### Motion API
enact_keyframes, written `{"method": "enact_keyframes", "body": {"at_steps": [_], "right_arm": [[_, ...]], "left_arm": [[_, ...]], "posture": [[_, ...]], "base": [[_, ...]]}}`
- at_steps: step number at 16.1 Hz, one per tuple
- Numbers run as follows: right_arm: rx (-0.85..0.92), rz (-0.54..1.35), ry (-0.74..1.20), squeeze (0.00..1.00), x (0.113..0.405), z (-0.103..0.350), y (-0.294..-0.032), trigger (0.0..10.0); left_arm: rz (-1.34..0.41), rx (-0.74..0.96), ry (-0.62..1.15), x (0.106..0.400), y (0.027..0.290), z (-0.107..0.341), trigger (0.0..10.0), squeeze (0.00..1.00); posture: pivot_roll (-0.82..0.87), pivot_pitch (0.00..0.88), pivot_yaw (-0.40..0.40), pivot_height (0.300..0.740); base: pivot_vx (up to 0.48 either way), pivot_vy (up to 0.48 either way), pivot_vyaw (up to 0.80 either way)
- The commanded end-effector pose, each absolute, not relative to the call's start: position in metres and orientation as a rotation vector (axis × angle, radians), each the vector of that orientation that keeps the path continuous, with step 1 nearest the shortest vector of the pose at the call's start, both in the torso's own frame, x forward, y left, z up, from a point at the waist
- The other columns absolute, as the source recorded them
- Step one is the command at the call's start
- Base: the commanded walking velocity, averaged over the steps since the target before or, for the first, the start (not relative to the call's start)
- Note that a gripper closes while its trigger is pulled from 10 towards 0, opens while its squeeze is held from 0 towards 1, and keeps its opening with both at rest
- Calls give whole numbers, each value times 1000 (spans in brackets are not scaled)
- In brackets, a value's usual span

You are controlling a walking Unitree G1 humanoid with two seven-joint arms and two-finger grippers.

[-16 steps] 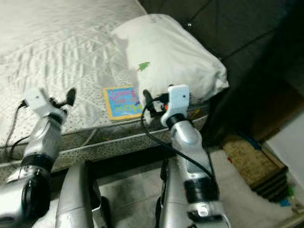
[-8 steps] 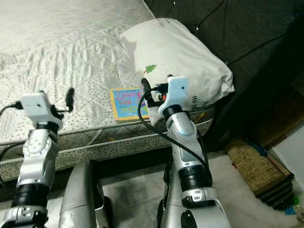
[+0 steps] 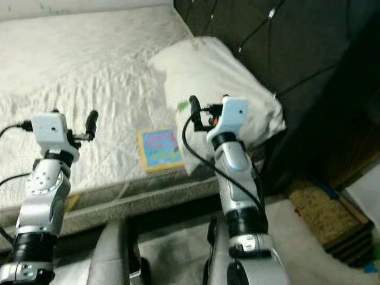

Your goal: Clean up the room

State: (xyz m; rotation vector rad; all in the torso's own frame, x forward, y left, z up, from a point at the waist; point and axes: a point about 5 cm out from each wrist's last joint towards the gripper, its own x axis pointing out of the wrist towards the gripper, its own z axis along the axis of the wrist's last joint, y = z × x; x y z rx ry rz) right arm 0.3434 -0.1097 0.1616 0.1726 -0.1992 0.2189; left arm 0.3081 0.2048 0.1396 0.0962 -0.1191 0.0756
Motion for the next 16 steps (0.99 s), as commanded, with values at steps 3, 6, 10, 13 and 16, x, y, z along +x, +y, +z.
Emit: {"method": "enact_keyframes", "body": {"at_steps": [3, 6, 10, 13, 16], "right_arm": [[189, 216, -209, 0, 348, 162, -106, 10000], [208, 197, -220, 0, 350, 164, -107, 10000], [198, 195, -226, 0, 355, 167, -106, 10000], [199, 152, -226, 0, 354, 166, -118, 10000], [187, 104, -207, 0, 349, 158, -130, 10000]], "left_arm": [[131, 94, -100, 306, 206, 143, 10000, 0], [137, 60, -101, 309, 207, 144, 10000, 0], [187, -12, -102, 318, 207, 150, 10000, 0], [145, -51, -86, 317, 199, 147, 10000, 0], [109, -76, -72, 313, 193, 138, 10000, 0]], "posture": [[46, 0, 21, 714], [43, 0, 24, 740], [37, 0, 2, 740], [9, 0, 8, 740], [-17, 0, -5, 740]], "base": [[0, 0, 0], [0, 0, 0], [0, 0, 0], [0, 0, 0], [0, 264, 0]]}}
